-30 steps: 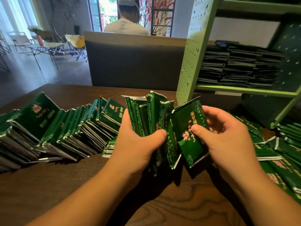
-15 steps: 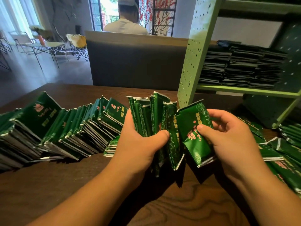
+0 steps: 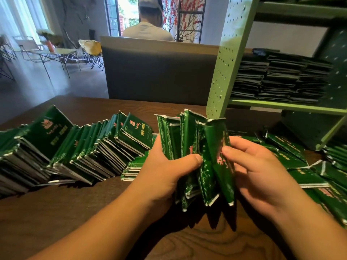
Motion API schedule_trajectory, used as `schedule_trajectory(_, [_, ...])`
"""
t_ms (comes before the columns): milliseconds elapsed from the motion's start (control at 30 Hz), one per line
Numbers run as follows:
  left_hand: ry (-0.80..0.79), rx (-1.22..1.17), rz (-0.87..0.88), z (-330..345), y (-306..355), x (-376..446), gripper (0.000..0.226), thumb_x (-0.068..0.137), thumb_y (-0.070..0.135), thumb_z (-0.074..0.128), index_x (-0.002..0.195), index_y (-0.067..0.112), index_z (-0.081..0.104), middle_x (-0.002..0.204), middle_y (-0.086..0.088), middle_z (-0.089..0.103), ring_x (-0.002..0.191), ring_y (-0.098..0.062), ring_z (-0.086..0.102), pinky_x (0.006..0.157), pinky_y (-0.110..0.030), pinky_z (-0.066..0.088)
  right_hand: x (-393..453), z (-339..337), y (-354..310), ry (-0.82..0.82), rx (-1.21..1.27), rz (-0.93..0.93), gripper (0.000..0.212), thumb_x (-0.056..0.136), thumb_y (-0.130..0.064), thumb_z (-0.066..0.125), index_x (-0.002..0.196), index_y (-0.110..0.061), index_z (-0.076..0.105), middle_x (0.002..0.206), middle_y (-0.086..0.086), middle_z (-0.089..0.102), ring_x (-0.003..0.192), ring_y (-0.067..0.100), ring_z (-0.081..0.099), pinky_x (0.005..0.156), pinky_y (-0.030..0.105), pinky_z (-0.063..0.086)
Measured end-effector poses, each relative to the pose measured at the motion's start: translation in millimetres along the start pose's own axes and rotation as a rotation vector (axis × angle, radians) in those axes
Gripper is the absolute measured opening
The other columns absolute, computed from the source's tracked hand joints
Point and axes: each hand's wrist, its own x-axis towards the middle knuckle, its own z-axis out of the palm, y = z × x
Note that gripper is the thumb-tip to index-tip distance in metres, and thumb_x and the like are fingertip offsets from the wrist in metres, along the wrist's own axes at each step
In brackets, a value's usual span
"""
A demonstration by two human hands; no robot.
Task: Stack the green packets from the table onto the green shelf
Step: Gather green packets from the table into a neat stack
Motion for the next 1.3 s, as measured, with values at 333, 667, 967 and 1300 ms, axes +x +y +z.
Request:
schedule_trajectory(333, [-0.203,0.237,0.093,-6,2,-1,0.059,0.071,0.011,0.083,0.123,0.03,0.062,0.119,-0.005,0.074,0.11,-0.026,0.072,0.088,-0.041,0.06,-4,-7,5,-0.262,0.255,-0.011,0.057,0.029,-0.02,0.101,0.082,-0.014,0.081,0.085,0.016,0.076,0.077,0.029,0.076,0.061,0.035,0.061])
schedule_trajectory(667, [-0.188,0.19,0.242,-11,-8,5,0.084,0.062,0.023,0.061,0.145,0.026,0.048,0.135,-0.005,0.066,0.125,-0.027,0.063,0.095,-0.042,0.057,4,-7,4,-0.074,-0.317,-0.303,0.063,0.064,-0.007,0.07,0.118,-0.039,0.061,0.109,-0.007,0.077,0.104,0.013,0.073,0.082,0.033,0.061])
schedule_trajectory(967, [-0.146,0.258,0.12,-8,-24,3,0.075,0.062,0.004,0.055,0.129,0.038,0.055,0.119,-0.01,0.071,0.106,-0.032,0.068,0.074,-0.04,0.054,11,-22,12,-0.237,-0.467,-0.023,0.087,0.055,-0.023,0.089,0.121,-0.051,0.041,0.12,-0.017,0.071,0.116,0.011,0.068,0.099,0.036,0.056])
schedule_trajectory(1300, [-0.129,0.505,0.372,0,-14,-9,0.113,0.066,0.023,0.065,0.158,0.043,0.003,0.136,0.039,0.049,0.132,-0.001,0.051,0.109,-0.031,0.046,5,-16,9,-0.219,-0.595,-0.189,0.104,0.071,0.001,0.087,0.138,-0.054,0.029,0.125,-0.028,0.066,0.114,-0.003,0.065,0.086,0.011,0.052])
